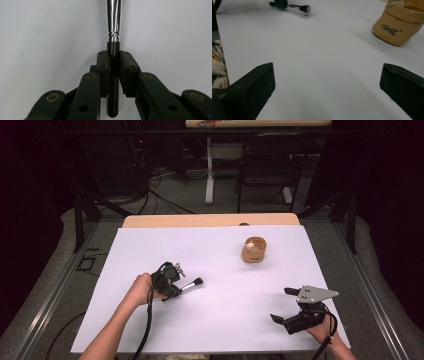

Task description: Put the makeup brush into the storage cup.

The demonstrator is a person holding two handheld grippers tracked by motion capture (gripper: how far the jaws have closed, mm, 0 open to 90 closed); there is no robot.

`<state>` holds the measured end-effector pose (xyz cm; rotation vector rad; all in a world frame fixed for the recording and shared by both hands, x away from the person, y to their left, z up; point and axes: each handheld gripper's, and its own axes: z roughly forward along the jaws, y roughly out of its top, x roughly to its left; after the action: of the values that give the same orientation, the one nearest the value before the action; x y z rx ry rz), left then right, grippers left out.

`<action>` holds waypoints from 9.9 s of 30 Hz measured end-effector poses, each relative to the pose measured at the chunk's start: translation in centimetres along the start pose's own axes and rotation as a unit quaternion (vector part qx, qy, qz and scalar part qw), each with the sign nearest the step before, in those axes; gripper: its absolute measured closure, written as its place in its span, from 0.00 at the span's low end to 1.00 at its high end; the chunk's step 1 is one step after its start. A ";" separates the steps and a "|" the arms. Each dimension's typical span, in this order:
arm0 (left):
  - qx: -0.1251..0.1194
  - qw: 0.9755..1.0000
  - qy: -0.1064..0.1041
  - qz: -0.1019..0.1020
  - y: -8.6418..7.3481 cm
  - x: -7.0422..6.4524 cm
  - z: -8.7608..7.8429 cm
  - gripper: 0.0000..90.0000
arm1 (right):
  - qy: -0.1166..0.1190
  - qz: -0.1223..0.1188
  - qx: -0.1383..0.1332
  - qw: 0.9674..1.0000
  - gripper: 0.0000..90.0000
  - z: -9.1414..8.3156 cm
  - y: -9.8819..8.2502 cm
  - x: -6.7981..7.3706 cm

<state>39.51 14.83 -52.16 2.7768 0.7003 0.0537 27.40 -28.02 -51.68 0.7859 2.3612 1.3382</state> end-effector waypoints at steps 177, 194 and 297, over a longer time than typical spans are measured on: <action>-0.392 0.920 -0.020 -0.001 5.1 -8.7 1.3 0.88 | 0.030 0.059 -0.091 0.994 0.07 7.0 7.4 0.9; -0.392 0.920 -0.025 0.013 5.6 -9.6 1.9 0.88 | 0.032 0.083 -0.084 0.992 0.50 7.8 7.4 1.1; -0.358 0.933 -0.006 0.043 -3.4 -8.0 -1.4 0.00 | -0.023 0.034 -0.045 0.998 0.86 4.5 8.1 0.2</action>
<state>30.75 14.27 -51.45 2.0950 0.4343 0.2551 32.01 -21.48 -47.02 0.8667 2.2419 1.4266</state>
